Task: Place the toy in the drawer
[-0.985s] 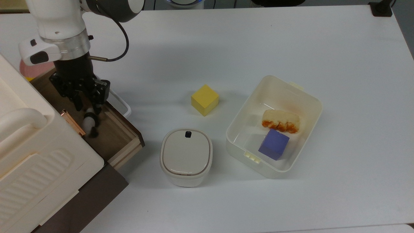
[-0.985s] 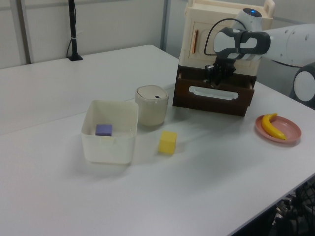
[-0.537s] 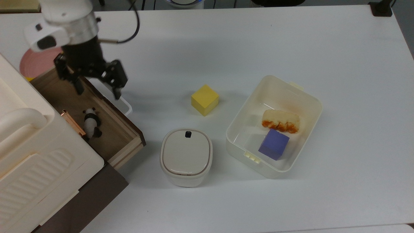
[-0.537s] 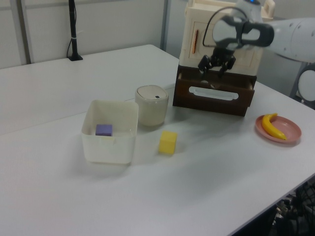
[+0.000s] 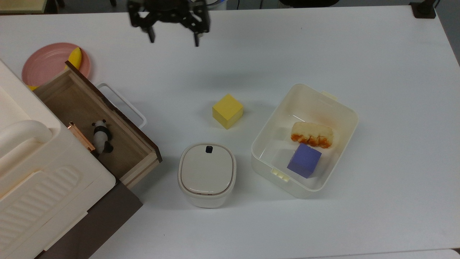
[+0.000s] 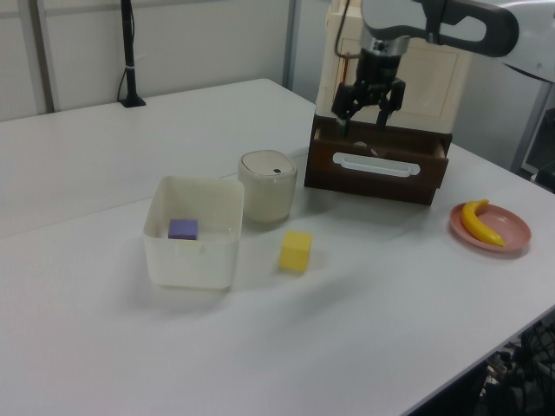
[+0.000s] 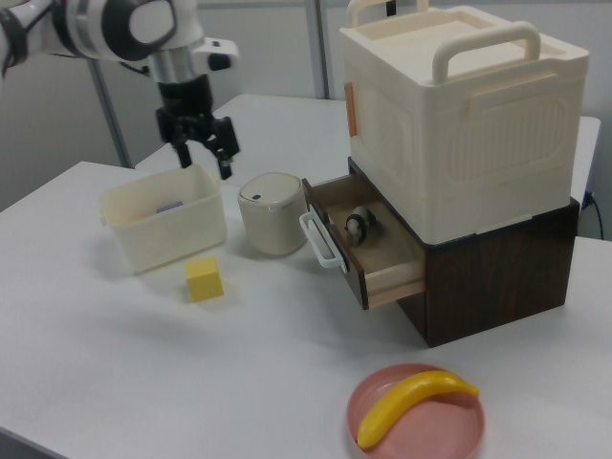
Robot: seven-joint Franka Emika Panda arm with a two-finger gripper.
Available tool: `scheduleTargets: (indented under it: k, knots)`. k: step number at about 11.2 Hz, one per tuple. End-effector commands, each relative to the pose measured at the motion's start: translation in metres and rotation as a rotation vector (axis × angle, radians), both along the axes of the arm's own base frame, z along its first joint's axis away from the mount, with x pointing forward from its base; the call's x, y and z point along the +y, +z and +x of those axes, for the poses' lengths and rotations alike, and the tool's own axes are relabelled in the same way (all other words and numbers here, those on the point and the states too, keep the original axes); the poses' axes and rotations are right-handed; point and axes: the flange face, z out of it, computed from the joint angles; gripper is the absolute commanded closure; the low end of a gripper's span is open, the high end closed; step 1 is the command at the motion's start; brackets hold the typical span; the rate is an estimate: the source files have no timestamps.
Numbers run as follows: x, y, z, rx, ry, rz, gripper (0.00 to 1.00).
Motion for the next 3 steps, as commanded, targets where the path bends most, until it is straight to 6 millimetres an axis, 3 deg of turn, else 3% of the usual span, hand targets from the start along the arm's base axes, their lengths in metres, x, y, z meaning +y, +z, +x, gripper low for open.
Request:
scheduleTargets:
  k: [1, 3]
  knots:
    - [0.027, -0.006, -0.016, 0.045, -0.02, -0.047, 0.0]
    - [0.041, -0.007, -0.016, 0.046, -0.011, -0.047, 0.0]
